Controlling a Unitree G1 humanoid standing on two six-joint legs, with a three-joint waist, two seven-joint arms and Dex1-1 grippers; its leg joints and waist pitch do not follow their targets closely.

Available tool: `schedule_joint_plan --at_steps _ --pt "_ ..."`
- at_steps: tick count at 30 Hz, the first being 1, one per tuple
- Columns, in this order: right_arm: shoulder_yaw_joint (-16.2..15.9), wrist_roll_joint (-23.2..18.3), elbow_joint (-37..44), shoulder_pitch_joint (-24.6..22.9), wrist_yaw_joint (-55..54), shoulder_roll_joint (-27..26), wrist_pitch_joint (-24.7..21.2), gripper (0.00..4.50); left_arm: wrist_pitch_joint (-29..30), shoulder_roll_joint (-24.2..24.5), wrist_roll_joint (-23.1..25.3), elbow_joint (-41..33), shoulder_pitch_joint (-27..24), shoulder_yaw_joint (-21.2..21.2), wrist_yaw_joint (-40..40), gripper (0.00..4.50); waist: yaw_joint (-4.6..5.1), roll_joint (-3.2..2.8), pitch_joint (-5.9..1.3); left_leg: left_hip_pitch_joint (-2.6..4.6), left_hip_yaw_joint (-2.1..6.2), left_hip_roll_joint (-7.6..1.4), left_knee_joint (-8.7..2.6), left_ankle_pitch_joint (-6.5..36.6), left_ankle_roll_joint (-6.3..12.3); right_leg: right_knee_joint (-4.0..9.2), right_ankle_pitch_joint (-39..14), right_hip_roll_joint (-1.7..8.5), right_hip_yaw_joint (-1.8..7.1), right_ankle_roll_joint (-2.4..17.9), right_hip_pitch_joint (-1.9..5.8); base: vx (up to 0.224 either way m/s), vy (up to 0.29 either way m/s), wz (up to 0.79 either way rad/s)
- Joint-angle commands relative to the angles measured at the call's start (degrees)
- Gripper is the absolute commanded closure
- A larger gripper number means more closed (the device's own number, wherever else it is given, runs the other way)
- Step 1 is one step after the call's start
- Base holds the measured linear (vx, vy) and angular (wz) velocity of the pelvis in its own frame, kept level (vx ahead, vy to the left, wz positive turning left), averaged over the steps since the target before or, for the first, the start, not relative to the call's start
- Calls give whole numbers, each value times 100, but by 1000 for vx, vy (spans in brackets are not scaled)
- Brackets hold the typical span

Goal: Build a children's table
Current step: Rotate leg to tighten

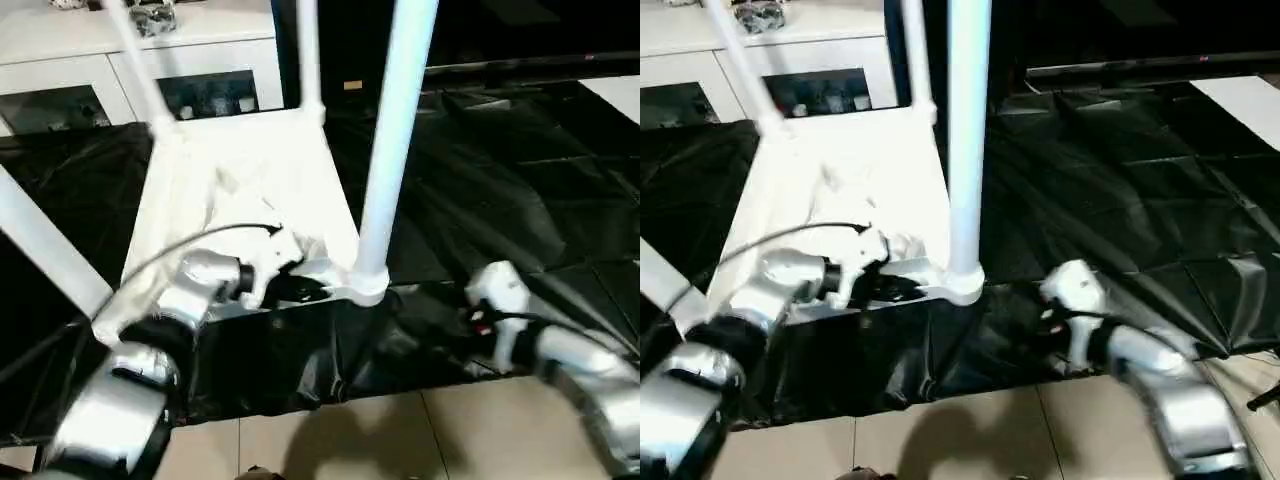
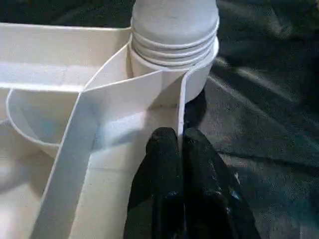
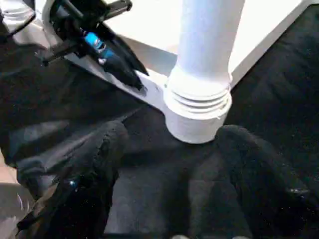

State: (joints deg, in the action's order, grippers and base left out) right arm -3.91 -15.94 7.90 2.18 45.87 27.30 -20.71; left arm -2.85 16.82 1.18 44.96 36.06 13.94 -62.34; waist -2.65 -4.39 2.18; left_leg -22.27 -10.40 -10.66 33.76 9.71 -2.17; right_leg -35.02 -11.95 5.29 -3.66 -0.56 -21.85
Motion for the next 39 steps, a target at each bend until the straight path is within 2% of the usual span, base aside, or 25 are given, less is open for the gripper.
schedule_joint_plan --at_steps 1,2,4,5,6,8,9,10,11,13,15,20,22,24,26,28,29,30,31,32,33,34,37,38,39 --pt "-79 -10 70 -24 -147 -97 17 112 197 114 56 -477 -504 -1 175 447 -46 80 -311 72 112 -247 -389 1266 471 444 -859 327 196 1413 235 0 0 0" --pt "-99 12 115 -33 -190 -123 17 112 291 182 68 -876 -742 10 183 447 -21 128 -317 70 121 -281 -412 1284 414 423 -798 335 209 1411 246 0 0 0" --pt "2 -112 110 -7 -210 -186 -7 112 392 228 88 -1374 -1028 30 253 447 -8 117 -314 69 117 -269 -414 1314 410 429 -886 334 210 1368 240 0 0 0" --pt "48 -149 63 6 -223 -215 10 112 423 232 93 -1502 -1107 42 287 447 -8 165 -305 83 103 -259 -410 1349 413 444 -1074 330 215 1332 216 0 0 0" --pt "74 -64 -76 67 -275 -200 70 112 460 217 70 -1655 -1173 66 297 447 -17 134 -288 104 94 -264 -417 1438 368 481 -1318 332 227 1267 186 0 0 0" --pt "111 -59 -79 122 -240 -122 40 112 680 181 21 -1821 -1168 93 275 447 -15 130 -281 114 92 -254 -430 1538 249 503 -1558 317 237 1148 173 0 0 0" --pt "190 -120 -85 213 -207 -102 3 112 821 164 7 -1897 -1100 137 231 447 -15 90 -282 117 99 -255 -435 1556 224 497 -1550 316 242 1135 171 0 0 0" --pt "208 -126 -110 240 -193 -96 20 112 817 149 0 -1865 -1066 144 215 447 -6 109 -289 115 101 -253 -437 1559 191 492 -1467 309 241 1136 174 0 0 0" --pt "247 -126 -183 301 -162 -80 73 112 789 108 -19 -1770 -983 157 181 447 1 61 -291 120 97 -243 -435 1585 172 502 -1381 298 239 1142 167 0 0 0" --pt "240 37 -256 320 -209 28 161 112 729 89 48 -1719 -915 208 198 447 -2 92 -297 116 95 -231 -423 1551 169 495 -1271 296 244 1149 178 0 0 0" --pt "254 41 -277 285 -165 95 201 112 848 33 -127 -1637 -862 90 109 393 -34 102 -316 110 83 -226 -396 1364 243 476 -1022 311 254 1205 192 0 0 0" --pt "236 -70 -258 327 -70 70 141 112 933 275 -66 -1524 -735 96 -133 358 -94 77 -337 91 91 -222 -375 1129 388 431 -646 301 229 1296 204 0 0 0" --pt "195 -91 -324 372 -12 24 191 112 859 354 -86 -1331 -603 68 -259 358 -97 72 -326 99 90 -216 -386 1278 358 449 -828 302 224 1283 199 0 0 0" --pt "143 -43 -386 383 -61 -30 247 112 826 453 -109 -1114 -489 30 -403 358 -86 -95 -317 118 112 -215 -410 1519 220 462 -1015 300 215 1255 191 0 0 0" --pt "148 -52 -381 364 -95 -65 255 112 834 531 -125 -1013 -430 41 -473 358 -66 -34 -307 115 112 -207 -430 1725 110 479 -1080 300 219 1265 202 0 0 0" --pt "169 -85 -362 341 -103 -88 254 112 843 551 -146 -958 -407 39 -485 358 -81 -31 -324 119 111 -212 -417 1606 142 459 -982 316 226 1295 209 0 0 0" --pt "173 -91 -355 332 -108 -92 255 112 860 554 -162 -947 -403 35 -502 358 -83 -35 -323 118 106 -215 -414 1570 157 461 -954 316 229 1307 206 0 0 0" --pt "171 -77 -370 329 -116 -91 270 112 882 540 -209 -918 -393 8 -535 358 -92 -86 -325 116 110 -217 -408 1524 162 452 -918 322 228 1326 210 0 0 0" --pt "175 -74 -378 331 -125 -99 272 112 889 537 -227 -905 -389 2 -561 358 -86 -63 -323 110 105 -217 -409 1508 169 457 -884 315 223 1334 212 0 0 0" --pt "177 -72 -383 332 -132 -105 274 112 894 535 -240 -897 -386 -2 -579 358 -92 -124 -327 112 115 -216 -411 1510 157 444 -867 317 219 1340 216 0 0 0" --pt "188 -60 -394 337 -141 -128 278 112 903 521 -294 -828 -360 -15 -657 386 -79 -83 -326 106 112 -217 -411 1519 161 446 -798 309 216 1353 221 0 0 0" --pt "191 -55 -388 337 -141 -135 277 112 911 515 -316 -798 -346 -18 -692 394 -80 -139 -329 113 109 -209 -409 1548 160 446 -778 302 211 1368 214 0 0 0" --pt "180 -31 -389 348 -176 -164 308 112 878 489 -356 -701 -304 -34 -758 400 -84 -117 -334 101 105 -202 -395 1491 206 442 -748 314 212 1393 228 0 0 0" --pt "171 -27 -390 352 -182 -173 316 112 888 474 -383 -682 -296 -48 -785 433 -86 -119 -334 96 105 -200 -391 1455 229 441 -797 319 211 1379 233 0 0 0" --pt "171 -27 -390 352 -182 -173 316 112 888 474 -383 -682 -296 -48 -785 437 -86 -124 -333 92 106 -200 -392 1436 239 443 -826 320 209 1370 234 0 0 0"
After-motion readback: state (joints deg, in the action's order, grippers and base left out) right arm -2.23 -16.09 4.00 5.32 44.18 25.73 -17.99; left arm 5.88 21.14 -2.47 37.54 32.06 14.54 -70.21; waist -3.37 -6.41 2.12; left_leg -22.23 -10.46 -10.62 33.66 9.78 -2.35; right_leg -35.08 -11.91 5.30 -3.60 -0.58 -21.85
